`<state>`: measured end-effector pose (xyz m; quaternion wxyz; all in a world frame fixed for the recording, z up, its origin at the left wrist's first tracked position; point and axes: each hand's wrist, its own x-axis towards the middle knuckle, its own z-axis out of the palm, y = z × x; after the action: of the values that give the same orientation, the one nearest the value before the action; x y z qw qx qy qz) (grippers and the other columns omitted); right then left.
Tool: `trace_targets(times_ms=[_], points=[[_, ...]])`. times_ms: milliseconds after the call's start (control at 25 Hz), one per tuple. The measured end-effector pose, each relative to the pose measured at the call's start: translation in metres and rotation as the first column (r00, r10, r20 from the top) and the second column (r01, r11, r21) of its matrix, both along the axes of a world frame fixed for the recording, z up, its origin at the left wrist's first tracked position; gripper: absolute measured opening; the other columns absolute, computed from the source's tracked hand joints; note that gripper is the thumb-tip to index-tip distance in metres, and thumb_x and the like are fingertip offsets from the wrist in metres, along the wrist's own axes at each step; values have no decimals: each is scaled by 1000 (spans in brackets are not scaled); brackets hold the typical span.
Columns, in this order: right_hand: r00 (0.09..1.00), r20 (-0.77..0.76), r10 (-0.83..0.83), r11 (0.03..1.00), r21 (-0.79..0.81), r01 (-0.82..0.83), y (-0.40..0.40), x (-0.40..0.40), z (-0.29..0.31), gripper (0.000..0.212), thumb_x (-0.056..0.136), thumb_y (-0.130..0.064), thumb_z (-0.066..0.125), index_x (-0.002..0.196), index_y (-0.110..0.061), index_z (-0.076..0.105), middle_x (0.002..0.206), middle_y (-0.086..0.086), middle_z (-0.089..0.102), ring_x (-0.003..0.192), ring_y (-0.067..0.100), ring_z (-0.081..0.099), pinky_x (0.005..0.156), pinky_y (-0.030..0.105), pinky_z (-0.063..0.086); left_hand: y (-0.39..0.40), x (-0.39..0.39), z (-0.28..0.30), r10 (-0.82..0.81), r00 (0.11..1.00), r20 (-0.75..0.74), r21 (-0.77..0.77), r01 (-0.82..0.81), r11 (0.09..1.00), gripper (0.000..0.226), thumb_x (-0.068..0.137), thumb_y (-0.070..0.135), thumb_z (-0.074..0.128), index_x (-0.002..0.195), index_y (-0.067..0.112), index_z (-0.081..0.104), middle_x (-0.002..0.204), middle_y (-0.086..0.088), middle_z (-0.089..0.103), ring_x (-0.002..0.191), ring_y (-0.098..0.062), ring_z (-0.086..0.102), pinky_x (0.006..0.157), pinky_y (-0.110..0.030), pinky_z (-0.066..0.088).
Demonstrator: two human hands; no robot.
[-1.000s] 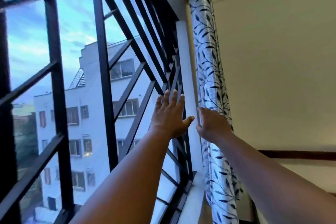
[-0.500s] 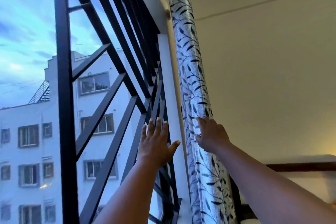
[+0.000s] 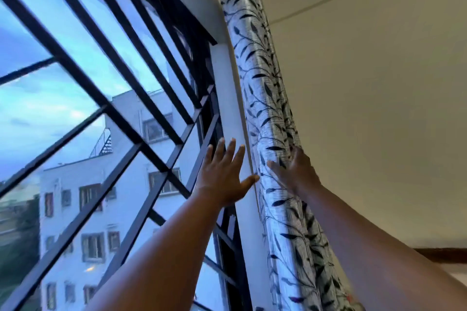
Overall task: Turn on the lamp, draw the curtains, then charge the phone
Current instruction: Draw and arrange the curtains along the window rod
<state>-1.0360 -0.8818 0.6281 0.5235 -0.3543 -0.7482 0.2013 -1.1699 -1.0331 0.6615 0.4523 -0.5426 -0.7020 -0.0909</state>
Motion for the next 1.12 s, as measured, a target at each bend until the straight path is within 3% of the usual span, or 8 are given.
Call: trace_targets(times_ms=[160, 320, 440, 600, 720, 840, 960, 1120], points=[[891, -380, 246, 947, -100, -304, 61, -12, 3, 100, 68, -86, 35, 147, -26, 22, 152, 12, 31, 135, 32, 36, 109, 48, 31, 46, 20, 44, -3, 993, -118, 51, 9, 999, 85, 87, 74, 17, 153, 24, -1, 161, -3, -5, 147, -25, -10, 116, -45, -7], [911, -334, 239, 948, -121, -294, 113, -25, -12, 99, 63, -89, 42, 130, -16, 38, 121, 5, 42, 112, 19, 42, 90, 39, 36, 87, 44, 67, -8, 953, -303, 31, 18, 999, 82, 87, 73, 16, 153, 25, 5, 161, -3, 1, 147, -25, -5, 116, -47, -3], [902, -309, 302, 928, -122, -353, 142, -36, -24, 120, 56, -84, 57, 147, -17, 18, 151, 13, 32, 134, 31, 38, 106, 48, 37, 123, 62, 69, -16, 917, -397, -23, 8, 1000, 79, 88, 71, 19, 152, 25, 10, 161, -3, 3, 147, -26, -2, 116, -48, -1], [946, -203, 252, 954, -109, -278, 163, -55, -40, 131, 52, -89, 48, 150, -10, 12, 150, 21, 33, 132, 38, 40, 104, 44, 39, 158, 73, 60, 166, 866, -471, -45, -212, 976, 72, 89, 63, 32, 149, 22, 26, 161, -10, 7, 147, -30, -2, 110, -53, -19], [917, -231, 326, 924, -129, -361, 167, -71, -41, 131, 52, -88, 51, 150, -14, 6, 152, 22, 28, 131, 40, 40, 105, 45, 38, 167, 71, 61, 355, 858, -370, -13, -387, 922, 71, 86, 58, 41, 146, 20, 32, 160, -14, 5, 146, -36, 0, 105, -64, -17], [849, -293, 440, 869, -102, -485, 162, -88, -30, 135, 46, -92, 53, 151, -19, 10, 156, 11, 23, 135, 33, 37, 107, 46, 35, 162, 55, 67, 424, 901, -95, -7, -426, 905, 82, 83, 58, 51, 149, 22, 18, 160, -11, -7, 144, -41, -6, 98, -78, 10], [814, -348, 464, 861, -38, -507, 153, -109, -14, 106, 69, -73, 62, 150, -20, 17, 156, 8, 26, 137, 30, 35, 109, 47, 34, 152, 34, 74, 406, 907, 107, 81, -415, 906, 88, 84, 55, 55, 150, 21, 7, 159, -11, -10, 143, -43, -2, 91, -71, 35], [821, -359, 444, 891, 83, -446, 136, -130, 11, 70, 87, -52, 56, 144, -20, 31, 143, 8, 47, 126, 32, 48, 89, 33, 37, 145, 14, 87, 402, 911, 93, 231, -412, 881, 85, 84, 44, 61, 147, 13, 13, 155, -14, 9, 140, -42, 15, 78, -55, 51]])
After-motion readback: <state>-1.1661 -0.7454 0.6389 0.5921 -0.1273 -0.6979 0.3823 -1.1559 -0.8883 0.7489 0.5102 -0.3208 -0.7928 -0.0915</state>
